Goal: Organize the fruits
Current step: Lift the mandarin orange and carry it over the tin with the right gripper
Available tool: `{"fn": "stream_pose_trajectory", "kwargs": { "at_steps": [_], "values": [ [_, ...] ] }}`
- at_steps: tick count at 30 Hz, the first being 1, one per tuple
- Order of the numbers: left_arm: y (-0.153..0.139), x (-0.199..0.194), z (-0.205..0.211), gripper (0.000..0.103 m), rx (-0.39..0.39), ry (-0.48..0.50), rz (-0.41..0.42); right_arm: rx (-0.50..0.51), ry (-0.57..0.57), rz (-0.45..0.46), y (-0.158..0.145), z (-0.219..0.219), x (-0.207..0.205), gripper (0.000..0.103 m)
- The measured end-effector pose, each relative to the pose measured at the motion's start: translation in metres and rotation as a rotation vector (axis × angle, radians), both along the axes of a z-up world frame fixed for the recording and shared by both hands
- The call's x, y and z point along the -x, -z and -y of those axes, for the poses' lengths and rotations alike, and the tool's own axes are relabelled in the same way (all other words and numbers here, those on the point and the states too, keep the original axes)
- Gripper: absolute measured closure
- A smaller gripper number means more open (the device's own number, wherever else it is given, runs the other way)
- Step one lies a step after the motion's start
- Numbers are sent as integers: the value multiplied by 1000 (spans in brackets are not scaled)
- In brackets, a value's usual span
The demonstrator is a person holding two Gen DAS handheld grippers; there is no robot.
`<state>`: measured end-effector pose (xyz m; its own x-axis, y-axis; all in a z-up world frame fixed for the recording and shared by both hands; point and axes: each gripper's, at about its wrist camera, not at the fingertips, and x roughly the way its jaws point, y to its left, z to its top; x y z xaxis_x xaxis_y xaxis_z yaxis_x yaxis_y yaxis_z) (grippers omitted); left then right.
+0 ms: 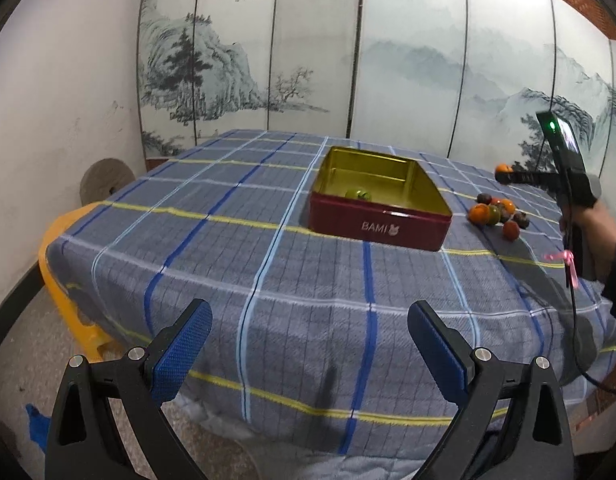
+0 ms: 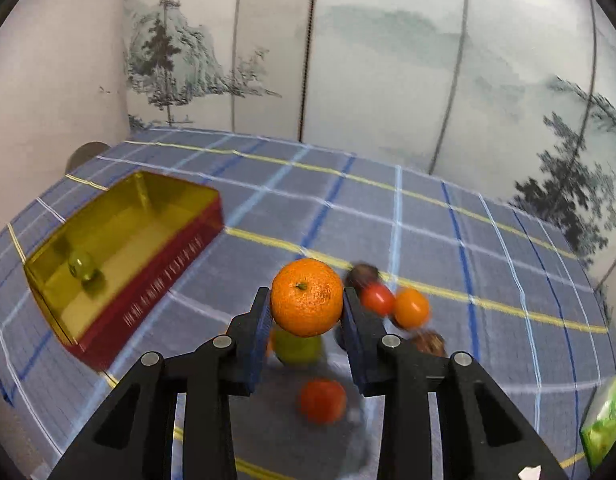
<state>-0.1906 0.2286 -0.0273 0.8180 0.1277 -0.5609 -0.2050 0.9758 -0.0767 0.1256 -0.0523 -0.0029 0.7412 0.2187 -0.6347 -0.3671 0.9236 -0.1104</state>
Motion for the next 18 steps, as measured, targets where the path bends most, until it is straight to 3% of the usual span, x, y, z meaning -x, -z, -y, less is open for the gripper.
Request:
{"fn": "stream_pose_trajectory", "kwargs": {
  "at_steps": [9, 18],
  "values": [
    [7, 6, -10, 5, 19, -34, -23, 21, -88, 35, -15, -61, -3, 72],
    [16, 8, -15, 5, 14, -59, -58, 51, -191, 39, -13, -127, 6, 72]
  ]
}}
